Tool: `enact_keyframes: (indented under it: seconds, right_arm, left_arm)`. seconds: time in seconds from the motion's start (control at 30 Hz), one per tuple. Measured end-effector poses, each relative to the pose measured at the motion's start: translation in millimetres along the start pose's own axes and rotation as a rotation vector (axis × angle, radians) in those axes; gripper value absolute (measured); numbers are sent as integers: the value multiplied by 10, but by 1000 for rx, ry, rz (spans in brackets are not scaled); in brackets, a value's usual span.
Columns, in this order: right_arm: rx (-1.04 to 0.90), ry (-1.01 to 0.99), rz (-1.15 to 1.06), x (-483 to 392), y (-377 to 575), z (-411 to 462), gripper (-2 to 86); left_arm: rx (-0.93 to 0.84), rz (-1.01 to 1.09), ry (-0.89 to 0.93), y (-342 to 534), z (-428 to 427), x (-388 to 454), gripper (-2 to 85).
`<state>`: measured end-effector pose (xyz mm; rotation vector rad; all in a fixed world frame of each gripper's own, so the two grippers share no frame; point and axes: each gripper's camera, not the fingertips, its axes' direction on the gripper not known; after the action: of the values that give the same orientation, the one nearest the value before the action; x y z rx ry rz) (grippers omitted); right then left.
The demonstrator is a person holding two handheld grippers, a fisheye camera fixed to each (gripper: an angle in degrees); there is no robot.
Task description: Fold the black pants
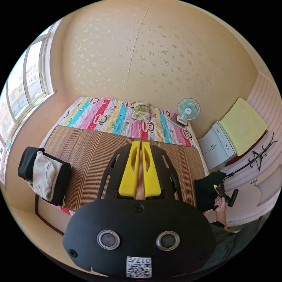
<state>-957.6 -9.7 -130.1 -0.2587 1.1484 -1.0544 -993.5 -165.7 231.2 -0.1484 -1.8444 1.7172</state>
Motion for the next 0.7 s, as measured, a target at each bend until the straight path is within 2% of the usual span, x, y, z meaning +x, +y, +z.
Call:
enact_keyframes:
  seconds: [0.07, 0.13, 0.23, 0.3, 0.43, 0.6, 0.7]
  right_arm:
    - [-158, -53, -79, -144, 67, 359, 34]
    - [-288, -94, -35, -105, 199, 709, 31]
    - [-499, -164, 148, 235, 510, 1257, 24]
    - [-581, -332, 324, 546, 741, 1467, 22]
    - [-441, -332, 456, 803, 842, 1301, 42]
    - [-354, -129, 576, 1161, 677, 1359, 100]
    - [-293, -189, 680, 1386, 627, 1661, 128]
  left_arm:
    - [-26, 37, 6, -10, 277, 181, -10]
    - [-50, 56, 4, -6, 465, 270, -10]
    - [-82, 57, 11, 6, 704, 302, -10]
    - [-93, 44, 12, 11, 805, 260, -10]
    - [-106, 5, -11, 23, 959, 67, -10]
    - [-148, -57, -16, 80, 1189, -147, -9]
    - [-197, -53, -16, 90, 1369, -143, -5]
